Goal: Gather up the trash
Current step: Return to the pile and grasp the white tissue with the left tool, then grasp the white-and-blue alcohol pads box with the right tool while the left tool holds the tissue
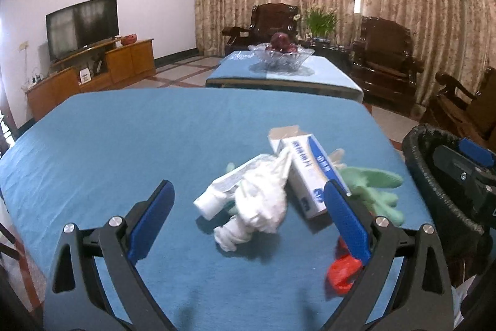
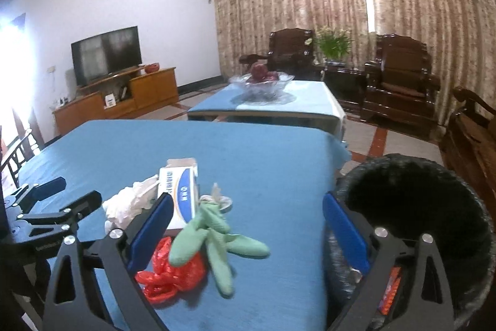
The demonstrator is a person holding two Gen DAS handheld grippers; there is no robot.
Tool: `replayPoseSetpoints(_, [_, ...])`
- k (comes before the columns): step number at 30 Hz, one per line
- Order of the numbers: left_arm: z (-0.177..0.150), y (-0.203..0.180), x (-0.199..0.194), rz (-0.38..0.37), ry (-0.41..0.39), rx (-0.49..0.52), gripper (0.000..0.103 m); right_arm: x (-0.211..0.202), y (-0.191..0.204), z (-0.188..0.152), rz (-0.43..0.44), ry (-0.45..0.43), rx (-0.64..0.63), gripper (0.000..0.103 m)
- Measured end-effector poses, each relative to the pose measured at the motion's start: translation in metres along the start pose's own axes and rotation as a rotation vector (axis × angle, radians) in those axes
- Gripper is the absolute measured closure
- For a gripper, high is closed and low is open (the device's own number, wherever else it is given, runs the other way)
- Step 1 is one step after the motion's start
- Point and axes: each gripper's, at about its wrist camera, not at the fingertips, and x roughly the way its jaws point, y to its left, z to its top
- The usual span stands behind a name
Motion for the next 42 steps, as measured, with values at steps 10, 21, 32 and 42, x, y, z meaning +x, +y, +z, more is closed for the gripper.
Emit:
replayPoseSetpoints(10, [-0.011, -0.002, 0.039, -0.01, 0.046, 0.002, 0.009, 0.025, 0.008, -0.01, 0.007, 0.051, -0.018, 0.017])
replayPoseSetpoints(21, [-0.014, -0.014, 0.072, 0.015, 0.13, 0.019, 0.043, 0.031, 0.009, -0.01, 0.025, 0.059, -0.028, 0.017])
replayPoseSetpoints(32, [-0.009, -0.01, 0.046, -0.019, 0.077, -0.004, 0.076, 0.031, 0.012, -0.01, 0.041, 0.066, -0.028, 0.02])
replayPoseSetpoints(42, [-0.003, 0.044, 0.018, 0.085, 0.057, -0.068, 0.076, 0.039, 0.047, -0.004, 0.109, 0.057, -0.042, 0.027])
